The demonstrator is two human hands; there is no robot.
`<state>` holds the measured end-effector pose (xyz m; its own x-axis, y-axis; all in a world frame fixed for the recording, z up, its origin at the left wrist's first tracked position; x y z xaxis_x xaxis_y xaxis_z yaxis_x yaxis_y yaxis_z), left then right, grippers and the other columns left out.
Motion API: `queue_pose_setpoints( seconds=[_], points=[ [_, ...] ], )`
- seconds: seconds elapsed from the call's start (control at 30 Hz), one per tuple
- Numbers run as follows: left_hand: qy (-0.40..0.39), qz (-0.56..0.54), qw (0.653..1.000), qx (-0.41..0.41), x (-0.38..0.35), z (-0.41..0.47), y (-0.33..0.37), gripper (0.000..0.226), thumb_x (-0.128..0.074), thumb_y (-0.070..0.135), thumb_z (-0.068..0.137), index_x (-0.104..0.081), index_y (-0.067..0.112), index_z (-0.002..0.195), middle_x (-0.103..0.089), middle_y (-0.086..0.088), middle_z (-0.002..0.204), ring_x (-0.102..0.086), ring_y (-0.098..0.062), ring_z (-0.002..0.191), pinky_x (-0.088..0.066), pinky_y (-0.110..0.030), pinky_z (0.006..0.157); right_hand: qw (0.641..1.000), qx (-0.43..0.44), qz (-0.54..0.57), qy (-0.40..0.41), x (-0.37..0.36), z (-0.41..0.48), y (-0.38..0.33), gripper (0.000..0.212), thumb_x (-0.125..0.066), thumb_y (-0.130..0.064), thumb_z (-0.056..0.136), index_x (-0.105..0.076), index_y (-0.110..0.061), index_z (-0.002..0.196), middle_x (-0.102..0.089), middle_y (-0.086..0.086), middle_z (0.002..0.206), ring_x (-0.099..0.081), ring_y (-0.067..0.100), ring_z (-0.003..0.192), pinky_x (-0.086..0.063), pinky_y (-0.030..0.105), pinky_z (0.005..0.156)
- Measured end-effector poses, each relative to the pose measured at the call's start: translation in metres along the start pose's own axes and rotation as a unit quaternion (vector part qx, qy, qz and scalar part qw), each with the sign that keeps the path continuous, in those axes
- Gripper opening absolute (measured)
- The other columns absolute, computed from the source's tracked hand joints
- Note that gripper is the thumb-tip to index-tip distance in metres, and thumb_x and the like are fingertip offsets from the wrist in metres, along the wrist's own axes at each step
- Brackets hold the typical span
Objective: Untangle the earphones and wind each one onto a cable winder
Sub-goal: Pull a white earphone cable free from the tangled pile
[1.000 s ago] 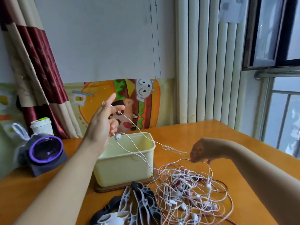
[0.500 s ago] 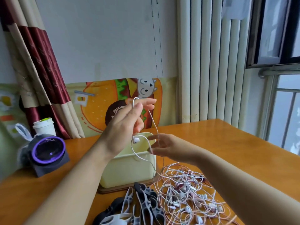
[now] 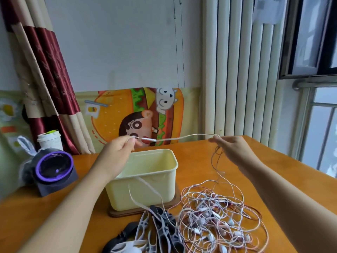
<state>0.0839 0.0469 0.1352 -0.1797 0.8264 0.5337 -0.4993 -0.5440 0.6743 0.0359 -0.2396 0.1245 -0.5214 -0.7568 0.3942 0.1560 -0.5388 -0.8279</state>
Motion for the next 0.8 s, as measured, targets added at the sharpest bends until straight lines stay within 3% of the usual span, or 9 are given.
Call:
queue_pose_setpoints(
  seconds=[0.1,0.17,0.27,0.33,0.4,0.53,0.6,0.7,0.8],
  points=[
    [-0.057,-0.331,0.926,0.170,-0.024,-0.009,-0.002,0.039,-0.031,0.024,0.106,-0.066,0.013,0.093,-0.044,-0.001,0.078,-0.038,-0.013,0.065,-0.043,-0.032,0.077,0.997,-0.006,0.053,-0.052,0.003,-0.002,-0.004,0.024,-0.055,-0.030,0.093,-0.073,-0.015,0.099,-0.059,0.001,0.067,-0.048,0.017,0.060,-0.040,0.031,0.059],
    [-0.029,-0.446,0.866,0.224,-0.038,-0.009,-0.001,0.037,-0.032,0.026,0.106,-0.066,0.013,0.095,-0.046,-0.002,0.077,-0.041,-0.014,0.068,-0.047,-0.038,0.081,0.985,-0.032,0.105,-0.134,-0.003,-0.006,-0.005,0.021,-0.058,-0.028,0.091,-0.074,-0.015,0.095,-0.051,-0.004,0.055,-0.044,0.013,0.057,-0.039,0.025,0.056],
    [-0.008,-0.528,0.816,0.234,-0.048,-0.008,0.006,0.035,-0.034,0.026,0.105,-0.065,0.013,0.095,-0.046,0.000,0.072,-0.039,-0.008,0.051,-0.048,-0.027,0.058,0.967,-0.044,0.089,-0.233,-0.014,-0.016,-0.006,0.022,-0.057,-0.027,0.091,-0.074,-0.013,0.095,-0.058,-0.003,0.058,-0.054,0.009,0.056,-0.047,0.021,0.058],
    [-0.044,-0.546,0.805,0.227,-0.050,-0.010,0.013,0.035,-0.037,0.028,0.104,-0.066,0.011,0.094,-0.047,0.003,0.065,-0.029,-0.004,0.038,-0.033,-0.016,0.040,0.960,-0.038,0.088,-0.265,-0.018,-0.022,-0.010,0.023,-0.057,-0.027,0.091,-0.074,-0.012,0.096,-0.063,-0.001,0.063,-0.058,0.011,0.059,-0.050,0.024,0.064],
    [-0.108,-0.505,0.833,0.199,-0.051,-0.018,0.022,0.032,-0.041,0.027,0.101,-0.068,0.012,0.095,-0.053,0.005,0.065,-0.026,-0.002,0.038,-0.026,-0.014,0.039,0.956,-0.030,0.100,-0.275,-0.018,-0.024,-0.014,0.026,-0.060,-0.027,0.090,-0.073,-0.007,0.097,-0.066,0.000,0.065,-0.061,0.014,0.064,-0.051,0.028,0.070],
    [-0.203,-0.240,0.947,0.062,-0.059,-0.037,0.039,0.020,-0.055,0.029,0.094,-0.066,0.030,0.111,-0.063,0.016,0.075,-0.039,-0.002,0.042,-0.034,-0.021,0.045,0.960,0.027,0.086,-0.266,-0.016,-0.025,-0.027,0.031,-0.063,-0.029,0.088,-0.070,0.001,0.096,-0.070,0.001,0.068,-0.063,0.013,0.065,-0.051,0.030,0.070],
    [-0.187,-0.211,0.959,0.032,-0.064,-0.040,0.046,0.024,-0.060,0.029,0.092,-0.062,0.034,0.115,-0.065,0.020,0.075,-0.050,0.004,0.045,-0.038,-0.023,0.047,0.964,0.056,0.069,-0.249,-0.015,-0.026,-0.032,0.032,-0.059,-0.030,0.090,-0.071,0.000,0.094,-0.070,0.001,0.068,-0.062,0.011,0.062,-0.050,0.027,0.066],
    [-0.145,-0.235,0.961,0.023,-0.067,-0.037,0.053,0.028,-0.065,0.023,0.089,-0.061,0.031,0.115,-0.067,0.007,0.098,-0.054,0.009,0.051,-0.039,-0.010,0.047,0.966,0.061,0.101,-0.230,-0.011,-0.027,-0.037,0.029,-0.053,-0.029,0.093,-0.073,-0.008,0.095,-0.067,0.000,0.067,-0.058,0.012,0.060,-0.047,0.022,0.060],
    [-0.127,-0.227,0.966,0.004,-0.068,-0.030,0.060,0.025,-0.068,0.027,0.086,-0.063,0.031,0.110,-0.068,0.007,0.094,-0.054,0.010,0.053,-0.039,-0.011,0.053,0.960,0.065,0.131,-0.238,-0.006,-0.024,-0.041,0.033,-0.049,-0.029,0.095,-0.071,-0.004,0.098,-0.067,0.000,0.068,-0.055,0.015,0.062,-0.046,0.025,0.061]
  ],
)
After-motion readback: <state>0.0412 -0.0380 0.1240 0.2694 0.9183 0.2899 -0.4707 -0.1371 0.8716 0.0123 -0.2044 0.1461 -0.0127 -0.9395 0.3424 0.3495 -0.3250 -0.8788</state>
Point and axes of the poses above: each hand's wrist, its own z-axis towards the middle knuckle, its own x-axis out of the back of the hand, y = z × x, the point moved 1 cm from there along z, towards the middle knuckle
